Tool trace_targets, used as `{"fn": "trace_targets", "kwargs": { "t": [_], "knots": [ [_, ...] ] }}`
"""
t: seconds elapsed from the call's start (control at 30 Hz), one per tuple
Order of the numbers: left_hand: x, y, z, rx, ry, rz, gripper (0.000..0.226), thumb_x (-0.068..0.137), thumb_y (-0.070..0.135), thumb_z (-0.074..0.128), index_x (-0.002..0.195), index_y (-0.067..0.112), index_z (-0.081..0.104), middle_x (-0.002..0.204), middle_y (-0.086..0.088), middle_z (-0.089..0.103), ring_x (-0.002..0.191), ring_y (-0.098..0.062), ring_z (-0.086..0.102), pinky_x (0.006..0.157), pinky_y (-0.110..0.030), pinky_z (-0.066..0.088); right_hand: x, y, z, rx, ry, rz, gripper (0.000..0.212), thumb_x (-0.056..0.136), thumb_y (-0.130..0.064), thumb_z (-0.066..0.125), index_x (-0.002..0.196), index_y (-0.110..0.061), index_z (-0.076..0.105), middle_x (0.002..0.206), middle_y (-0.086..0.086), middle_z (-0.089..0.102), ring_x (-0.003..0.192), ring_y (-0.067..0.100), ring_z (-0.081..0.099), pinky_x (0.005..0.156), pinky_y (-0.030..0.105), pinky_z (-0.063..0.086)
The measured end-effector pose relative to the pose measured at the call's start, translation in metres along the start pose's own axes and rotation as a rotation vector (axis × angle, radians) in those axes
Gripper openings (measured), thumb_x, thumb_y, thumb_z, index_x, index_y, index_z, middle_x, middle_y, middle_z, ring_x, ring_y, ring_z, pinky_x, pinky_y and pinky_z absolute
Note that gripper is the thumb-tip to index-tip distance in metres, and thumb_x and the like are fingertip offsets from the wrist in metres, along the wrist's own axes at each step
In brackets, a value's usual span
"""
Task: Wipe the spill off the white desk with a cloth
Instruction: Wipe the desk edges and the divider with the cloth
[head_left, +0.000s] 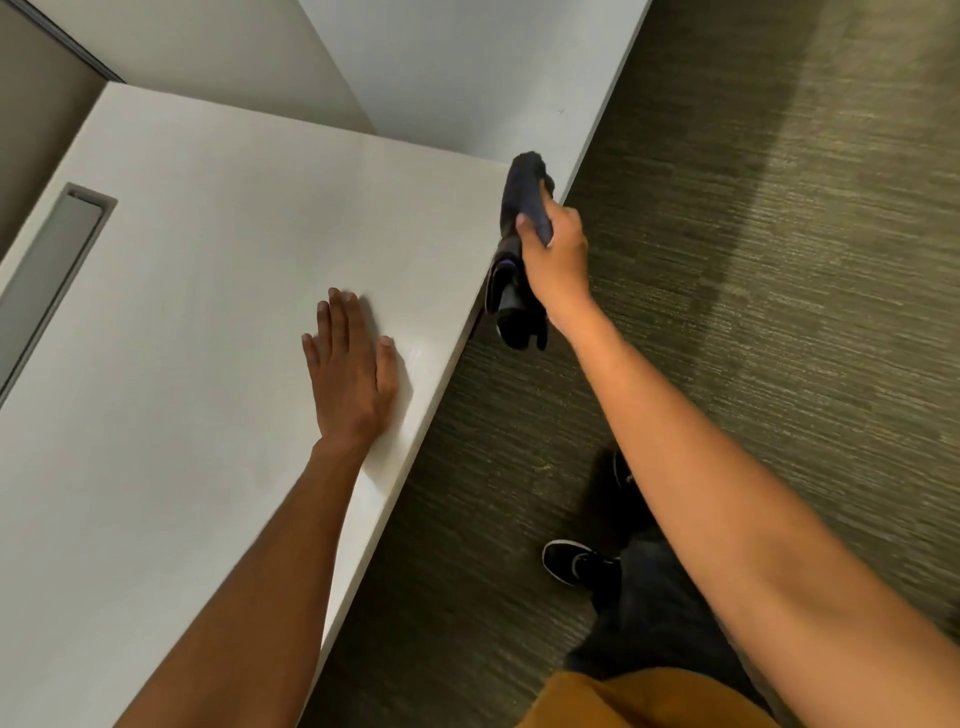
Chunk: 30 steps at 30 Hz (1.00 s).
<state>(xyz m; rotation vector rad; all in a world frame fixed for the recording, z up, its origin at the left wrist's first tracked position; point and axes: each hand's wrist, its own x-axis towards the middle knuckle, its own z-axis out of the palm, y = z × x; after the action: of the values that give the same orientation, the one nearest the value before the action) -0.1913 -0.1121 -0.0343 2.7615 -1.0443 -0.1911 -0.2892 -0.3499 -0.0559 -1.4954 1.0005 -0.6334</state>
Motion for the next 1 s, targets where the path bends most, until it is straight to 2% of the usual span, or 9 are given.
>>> {"fn": "trace_targets", "kwargs": {
  "t": [0.17, 0.33, 0.5, 0.63, 0.87, 1.0],
  "knots": [
    [0.0, -0.002, 0.001, 0.007, -0.003, 0.0, 0.068, 0.101, 0.045, 0.016, 0.16, 0.014, 0.001, 0.169, -0.006, -0.003, 0.155, -0.021, -0.007, 0.125, -0.047, -0.004, -0.017, 0.001, 0.004, -0.022, -0.013, -0.017, 0.044, 0.099, -0.02, 0.052, 0.143, -0.016, 0.047, 0.117, 0.013, 0.05, 0.107, 0.024, 0.056, 0.098, 0.029, 0.045],
    [0.001, -0.001, 0.002, 0.019, -0.008, -0.005, 0.068, 0.1, 0.044, 0.016, 0.16, 0.016, 0.001, 0.169, -0.006, -0.003, 0.155, -0.021, -0.007, 0.125, -0.048, -0.003, -0.115, 0.019, 0.024, 0.01, -0.1, -0.043, 0.05, 0.098, -0.022, 0.053, 0.146, -0.02, 0.041, 0.125, 0.004, 0.045, 0.113, 0.014, 0.053, 0.102, 0.027, 0.045],
    [0.001, 0.0, 0.002, 0.019, -0.004, -0.022, 0.07, 0.098, 0.045, 0.014, 0.16, 0.014, 0.006, 0.169, -0.007, 0.001, 0.155, -0.022, -0.004, 0.125, -0.049, -0.001, -0.217, 0.035, 0.042, 0.066, -0.23, -0.061, 0.051, 0.098, -0.023, 0.054, 0.147, -0.023, 0.039, 0.123, 0.001, 0.043, 0.109, 0.01, 0.055, 0.097, 0.018, 0.046],
    [0.001, -0.002, 0.003, 0.02, -0.003, -0.013, 0.071, 0.098, 0.047, 0.013, 0.16, 0.014, 0.007, 0.169, -0.008, 0.002, 0.155, -0.023, -0.003, 0.125, -0.049, 0.0, -0.264, 0.039, 0.049, 0.105, -0.278, -0.097, 0.048, 0.096, -0.02, 0.057, 0.142, -0.016, 0.047, 0.122, 0.0, 0.045, 0.11, 0.008, 0.055, 0.097, 0.026, 0.049],
    [0.0, -0.003, 0.002, 0.004, 0.007, -0.02, 0.07, 0.099, 0.044, 0.016, 0.16, 0.011, 0.008, 0.168, -0.009, 0.003, 0.156, -0.023, -0.002, 0.125, -0.048, 0.002, -0.244, 0.033, 0.055, 0.057, -0.158, -0.118, 0.053, 0.095, -0.025, 0.055, 0.146, -0.016, 0.043, 0.125, 0.002, 0.046, 0.115, 0.011, 0.053, 0.1, 0.024, 0.046],
    [0.0, -0.001, 0.003, -0.005, 0.023, -0.023, 0.071, 0.098, 0.045, 0.016, 0.16, 0.011, 0.008, 0.168, -0.009, 0.004, 0.156, -0.023, 0.0, 0.125, -0.047, 0.002, -0.184, 0.021, 0.049, 0.067, -0.018, -0.068, 0.052, 0.095, -0.025, 0.054, 0.146, -0.019, 0.042, 0.121, -0.003, 0.046, 0.106, -0.006, 0.049, 0.094, 0.003, 0.037]
  ]
}}
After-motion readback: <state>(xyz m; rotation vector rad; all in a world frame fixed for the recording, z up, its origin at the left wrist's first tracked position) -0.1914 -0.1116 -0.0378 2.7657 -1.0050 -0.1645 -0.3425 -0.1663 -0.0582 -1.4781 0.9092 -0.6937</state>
